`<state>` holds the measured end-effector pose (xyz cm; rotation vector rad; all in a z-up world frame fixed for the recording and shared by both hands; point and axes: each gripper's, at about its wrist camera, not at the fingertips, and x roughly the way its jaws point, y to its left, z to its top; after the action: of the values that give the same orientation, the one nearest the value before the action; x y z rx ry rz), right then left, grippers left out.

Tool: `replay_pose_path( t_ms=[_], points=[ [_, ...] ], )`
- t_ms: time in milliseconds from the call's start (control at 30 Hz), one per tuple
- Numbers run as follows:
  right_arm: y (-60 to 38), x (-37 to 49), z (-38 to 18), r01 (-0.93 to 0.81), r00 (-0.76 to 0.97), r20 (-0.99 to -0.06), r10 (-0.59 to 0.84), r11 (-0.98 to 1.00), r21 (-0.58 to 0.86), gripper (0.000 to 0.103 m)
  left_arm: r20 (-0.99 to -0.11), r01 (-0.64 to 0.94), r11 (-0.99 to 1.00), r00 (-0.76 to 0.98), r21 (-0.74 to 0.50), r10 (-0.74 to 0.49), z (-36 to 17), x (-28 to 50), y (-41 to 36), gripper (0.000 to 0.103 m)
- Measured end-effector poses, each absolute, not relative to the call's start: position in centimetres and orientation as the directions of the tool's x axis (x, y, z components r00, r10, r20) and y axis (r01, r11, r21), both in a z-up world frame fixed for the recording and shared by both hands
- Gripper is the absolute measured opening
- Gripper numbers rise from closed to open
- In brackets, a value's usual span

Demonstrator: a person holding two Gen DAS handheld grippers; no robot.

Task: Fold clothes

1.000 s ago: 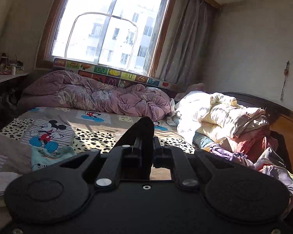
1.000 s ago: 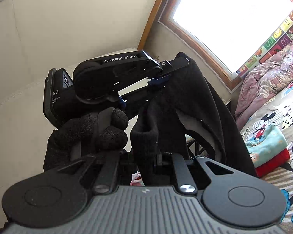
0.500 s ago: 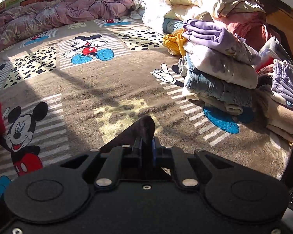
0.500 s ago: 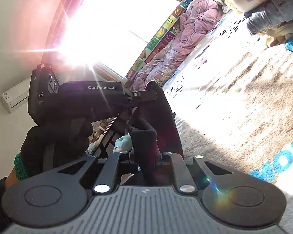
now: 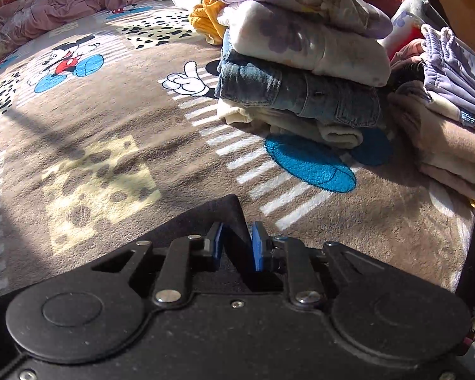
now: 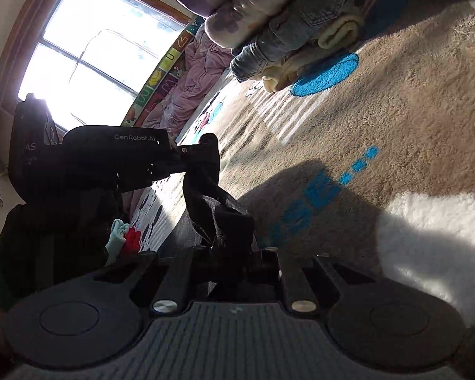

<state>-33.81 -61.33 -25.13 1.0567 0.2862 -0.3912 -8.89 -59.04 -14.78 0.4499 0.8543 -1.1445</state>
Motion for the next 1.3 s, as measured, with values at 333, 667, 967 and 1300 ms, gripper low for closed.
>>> replay_pose_path(
  t_ms=[333,667,967,1300],
  points=[
    [-64.3,-32.9,-23.5,0.511,0.858,-0.426,-0.289,0.573,0.641,0.051,-0.767,0.761,0.648,0.397,-0.032,-0.504,-10.9,2.1,-47.5,0.047],
    [-68.7,-23.8,-20.3,0.395,0.824,-0.559,-0.087,0.797,0.458,0.064,-0.822,0.594,0.798,0.501,0.101,-0.269,-14.5,11.1,-31.7,0.047],
    [-71.1,-20.1,-23.5,0.325,0.82,-0.571,0.03,0.797,0.509,0.065,-0.866,0.587,0.809,0.389,-0.029,-0.314,-17.4,14.0,-29.2,0.047],
    [-70.6,-19.4,-23.8,0.251,0.808,-0.585,0.07,0.857,0.449,0.028,-0.885,0.61,0.793,0.372,0.007,-0.279,-19.0,13.5,-31.4,0.016]
  ],
)
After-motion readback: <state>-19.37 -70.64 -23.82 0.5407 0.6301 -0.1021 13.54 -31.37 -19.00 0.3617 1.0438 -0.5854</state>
